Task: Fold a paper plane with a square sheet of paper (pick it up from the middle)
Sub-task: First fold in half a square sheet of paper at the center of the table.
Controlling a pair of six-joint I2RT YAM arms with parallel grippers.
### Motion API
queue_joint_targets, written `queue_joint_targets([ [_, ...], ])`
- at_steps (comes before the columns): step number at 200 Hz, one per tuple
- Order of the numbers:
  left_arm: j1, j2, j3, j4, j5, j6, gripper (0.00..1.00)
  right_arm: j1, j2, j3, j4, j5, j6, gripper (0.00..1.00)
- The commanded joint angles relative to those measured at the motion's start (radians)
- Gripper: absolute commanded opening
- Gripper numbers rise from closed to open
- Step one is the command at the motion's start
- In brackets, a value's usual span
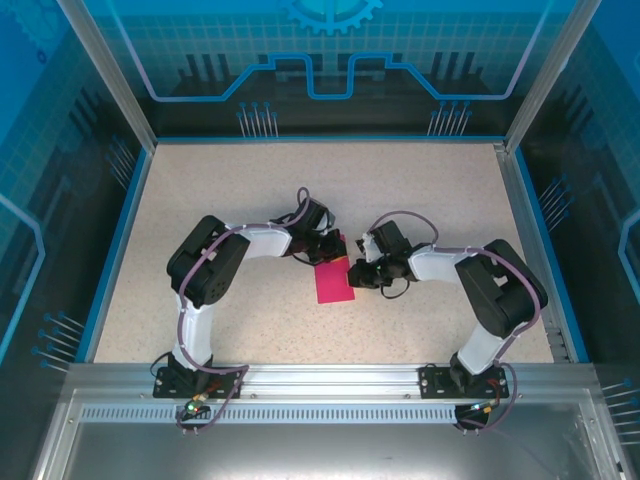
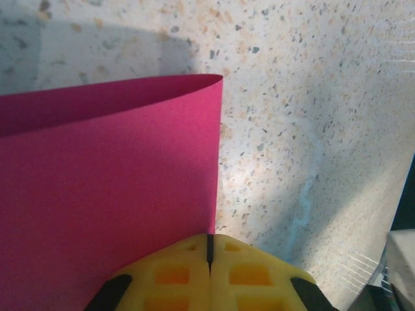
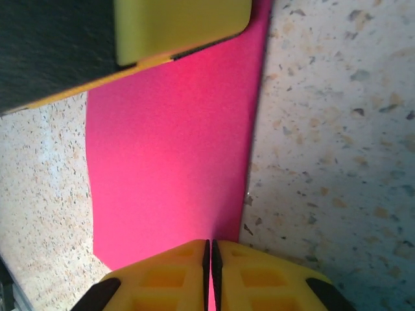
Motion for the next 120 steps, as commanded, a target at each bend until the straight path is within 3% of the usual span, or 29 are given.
queue_joint_targets([
  [1,-0.007,-0.015,0.037,-0.007,0.06,-0.026,0.0,-0.016,0.023,-0.014,-0.028,0.015,-0.016,0.13],
  [27,-0.018,-0.002,0.031,0.034,0.089,-0.046,0.0,-0.021,0.03,-0.014,-0.036,0.012,-0.019,0.13],
  [53,-0.027,0.014,0.055,-0.069,0.037,0.009,0.01,-0.023,0.032,-0.009,-0.046,0.013,-0.023,0.13],
  [120,-0.026,0.044,0.057,-0.123,-0.018,0.042,0.0,-0.023,0.035,-0.012,-0.076,0.026,-0.032,0.13],
])
